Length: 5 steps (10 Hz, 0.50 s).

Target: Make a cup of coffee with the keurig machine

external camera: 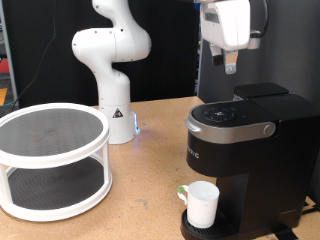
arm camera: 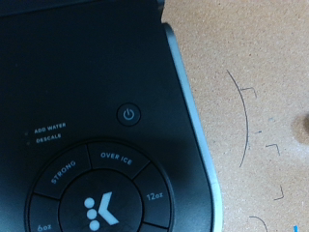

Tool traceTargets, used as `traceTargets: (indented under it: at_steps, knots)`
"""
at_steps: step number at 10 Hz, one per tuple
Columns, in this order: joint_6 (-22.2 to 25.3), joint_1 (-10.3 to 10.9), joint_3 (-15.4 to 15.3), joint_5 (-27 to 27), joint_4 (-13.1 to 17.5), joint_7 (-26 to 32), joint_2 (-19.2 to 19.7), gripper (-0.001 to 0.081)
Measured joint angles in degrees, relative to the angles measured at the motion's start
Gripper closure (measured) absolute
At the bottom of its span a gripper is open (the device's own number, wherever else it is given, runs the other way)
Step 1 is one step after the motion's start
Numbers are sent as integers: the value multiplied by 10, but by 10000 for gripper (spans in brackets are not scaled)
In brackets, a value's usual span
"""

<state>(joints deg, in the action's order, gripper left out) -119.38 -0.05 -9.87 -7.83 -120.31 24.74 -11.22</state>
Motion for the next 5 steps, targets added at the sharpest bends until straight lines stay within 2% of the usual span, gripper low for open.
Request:
traceTargets:
  at_steps: [2, 3, 4, 5]
  knots:
    - [-6, 0, -1, 7, -6, 0, 7, 249]
    - [-13, 0, -2, 10, -11, 0, 9, 249]
    - [-29, 0, -4, 11, -20, -3, 10, 423]
    - [-48, 0, -5, 12, -29, -7, 10, 423]
